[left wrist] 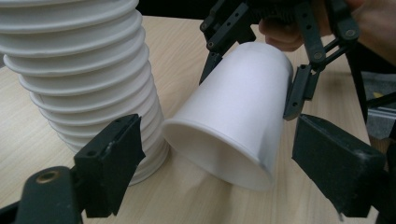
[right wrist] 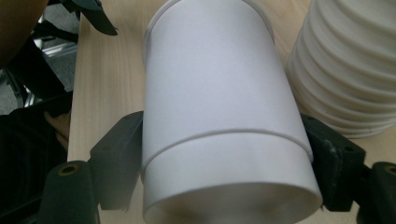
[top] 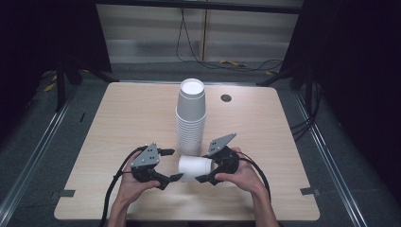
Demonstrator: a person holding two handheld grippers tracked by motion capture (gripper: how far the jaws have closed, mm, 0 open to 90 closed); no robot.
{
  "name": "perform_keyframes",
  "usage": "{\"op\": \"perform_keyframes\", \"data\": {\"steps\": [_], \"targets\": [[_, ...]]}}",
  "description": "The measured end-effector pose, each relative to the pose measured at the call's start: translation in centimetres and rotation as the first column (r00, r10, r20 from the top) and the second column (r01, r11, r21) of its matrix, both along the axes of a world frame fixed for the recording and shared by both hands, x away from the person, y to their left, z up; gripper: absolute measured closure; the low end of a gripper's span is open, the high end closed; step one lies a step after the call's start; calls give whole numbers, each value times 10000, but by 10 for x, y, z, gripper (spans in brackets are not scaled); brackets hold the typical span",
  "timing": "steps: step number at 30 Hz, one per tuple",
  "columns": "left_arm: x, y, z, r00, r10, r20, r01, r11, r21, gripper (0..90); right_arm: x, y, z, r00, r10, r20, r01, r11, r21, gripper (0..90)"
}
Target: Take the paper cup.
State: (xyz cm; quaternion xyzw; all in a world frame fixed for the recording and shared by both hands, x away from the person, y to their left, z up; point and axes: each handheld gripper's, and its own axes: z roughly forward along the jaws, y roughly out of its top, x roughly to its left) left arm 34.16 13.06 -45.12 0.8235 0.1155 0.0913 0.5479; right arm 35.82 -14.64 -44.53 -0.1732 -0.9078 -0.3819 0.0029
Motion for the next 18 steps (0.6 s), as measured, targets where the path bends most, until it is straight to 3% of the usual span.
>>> {"op": "perform_keyframes", "data": {"steps": [4, 7, 9, 18], "targets": [[1, 1, -1, 9995, -135, -296, 130, 9997, -201, 160, -2, -4, -3, 9999, -165, -12, 166, 9994, 299, 231], [-2, 3, -3, 9998, 181, -95, -186, 9984, -534, 159, -4, -6, -3, 9993, -326, 203, 312, 9975, 635, 231], [-2, 4, -5, 9995, 253, -180, -267, 9965, -794, 159, -5, -7, -2, 9991, -374, 221, 357, 9965, 753, 232], [-6, 4, -16, 9967, 763, -259, -790, 9892, -1237, 159, -8, -14, -6, 9983, -532, 257, 500, 9926, 1108, 231]]}}
